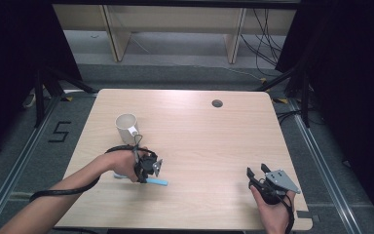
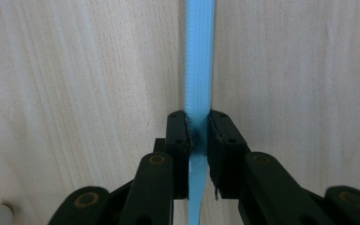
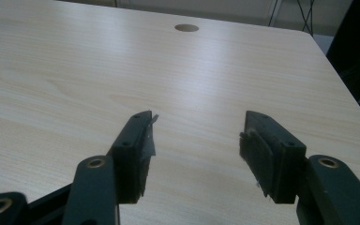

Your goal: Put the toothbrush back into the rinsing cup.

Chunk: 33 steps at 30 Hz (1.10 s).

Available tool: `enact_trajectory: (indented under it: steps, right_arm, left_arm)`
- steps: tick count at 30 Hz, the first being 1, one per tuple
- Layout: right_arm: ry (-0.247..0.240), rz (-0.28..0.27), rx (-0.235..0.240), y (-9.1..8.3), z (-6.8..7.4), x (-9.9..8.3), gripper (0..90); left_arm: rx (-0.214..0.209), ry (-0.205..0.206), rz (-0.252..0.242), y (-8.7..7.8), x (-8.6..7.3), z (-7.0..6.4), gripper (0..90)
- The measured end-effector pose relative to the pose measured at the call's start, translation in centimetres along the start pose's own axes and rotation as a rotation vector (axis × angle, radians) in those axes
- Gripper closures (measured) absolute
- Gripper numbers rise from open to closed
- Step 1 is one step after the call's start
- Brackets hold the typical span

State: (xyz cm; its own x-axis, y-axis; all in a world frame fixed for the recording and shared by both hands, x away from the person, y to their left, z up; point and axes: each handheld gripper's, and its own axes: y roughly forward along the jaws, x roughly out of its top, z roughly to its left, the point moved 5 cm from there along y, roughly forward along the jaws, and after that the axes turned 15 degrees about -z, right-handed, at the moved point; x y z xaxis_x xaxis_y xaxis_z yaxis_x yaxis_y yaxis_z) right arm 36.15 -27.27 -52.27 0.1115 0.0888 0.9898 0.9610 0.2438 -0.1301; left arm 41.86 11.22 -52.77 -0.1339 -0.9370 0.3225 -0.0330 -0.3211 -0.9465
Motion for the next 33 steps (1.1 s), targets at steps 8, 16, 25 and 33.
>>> enact_trajectory:
  steps: [8, 16, 25, 33]
  right_arm:
    - [0.01, -0.003, 0.0, -0.1, 0.1, 0.1, 44.6]
    - [0.011, 0.001, 0.008, 0.1, 0.4, 0.1, 44.6]
    - [0.049, 0.012, 0.009, 0.0, 1.0, 0.3, 44.7]
    - [0.041, -0.001, 0.058, 0.4, 2.1, 1.1, 45.2]
  left_arm:
    - [0.008, 0.003, -0.005, -0.3, 0.0, 0.0, 78.6]
    - [0.025, 0.005, -0.007, -1.2, 0.1, 0.0, 78.6]
    - [0.04, 0.01, -0.013, -2.1, 0.4, 0.0, 78.6]
    - [0.052, 0.013, -0.005, -3.0, 0.5, 0.1, 78.6]
